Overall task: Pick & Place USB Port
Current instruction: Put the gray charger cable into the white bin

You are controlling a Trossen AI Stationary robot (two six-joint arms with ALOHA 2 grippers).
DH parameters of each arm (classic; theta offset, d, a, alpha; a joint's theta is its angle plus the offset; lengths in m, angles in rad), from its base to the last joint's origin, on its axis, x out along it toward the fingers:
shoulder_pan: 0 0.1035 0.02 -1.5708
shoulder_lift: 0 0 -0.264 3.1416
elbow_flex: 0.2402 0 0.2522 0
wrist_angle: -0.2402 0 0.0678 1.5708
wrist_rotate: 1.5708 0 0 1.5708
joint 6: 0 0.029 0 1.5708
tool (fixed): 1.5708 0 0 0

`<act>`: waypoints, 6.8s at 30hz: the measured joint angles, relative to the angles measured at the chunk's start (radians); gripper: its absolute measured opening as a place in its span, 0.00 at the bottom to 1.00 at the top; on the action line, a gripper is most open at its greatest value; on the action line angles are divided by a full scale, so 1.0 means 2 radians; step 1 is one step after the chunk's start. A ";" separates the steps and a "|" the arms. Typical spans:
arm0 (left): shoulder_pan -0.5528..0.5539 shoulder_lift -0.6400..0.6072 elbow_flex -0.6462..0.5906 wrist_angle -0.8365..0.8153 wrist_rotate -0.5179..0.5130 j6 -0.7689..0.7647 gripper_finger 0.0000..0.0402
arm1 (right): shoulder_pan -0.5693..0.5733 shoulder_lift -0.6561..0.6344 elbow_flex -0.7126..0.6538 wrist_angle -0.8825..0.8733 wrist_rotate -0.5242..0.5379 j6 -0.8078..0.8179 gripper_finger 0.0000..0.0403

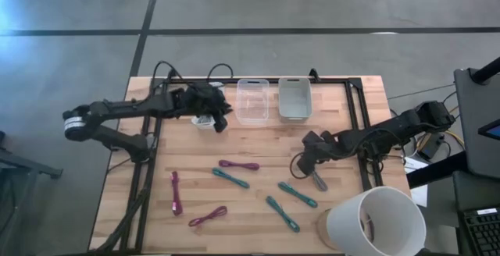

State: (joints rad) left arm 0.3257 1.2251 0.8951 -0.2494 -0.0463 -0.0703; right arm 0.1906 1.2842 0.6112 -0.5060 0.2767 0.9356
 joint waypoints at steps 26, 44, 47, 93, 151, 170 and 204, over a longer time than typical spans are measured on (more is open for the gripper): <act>-0.041 0.000 0.000 0.005 -0.002 -0.006 0.20 | 0.044 0.000 -0.058 0.015 -0.048 0.080 0.43; -0.041 0.001 0.000 0.005 -0.027 -0.012 0.20 | 0.043 0.000 -0.064 0.053 -0.053 0.042 0.08; -0.041 0.001 -0.001 0.005 -0.030 -0.027 0.20 | 0.043 0.000 -0.057 0.077 -0.049 0.017 0.06; -0.090 0.134 -0.086 0.447 0.057 -0.028 0.47 | -0.060 0.000 0.086 0.381 0.091 -0.395 0.08; -0.107 0.229 0.020 0.434 0.062 0.005 0.09 | -0.061 0.000 0.085 0.358 0.043 -0.399 0.19; -0.106 0.086 0.021 0.135 -0.080 0.004 0.08 | -0.059 0.000 0.085 0.252 0.040 -0.338 0.32; 0.162 0.142 0.019 -0.143 0.014 -0.176 0.09 | -0.060 0.000 0.085 0.259 0.041 -0.337 0.25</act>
State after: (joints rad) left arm 0.6498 1.5094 0.9326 -0.5345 -0.0181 -0.4221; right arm 0.0710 1.2845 0.7807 0.0128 0.3580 0.2623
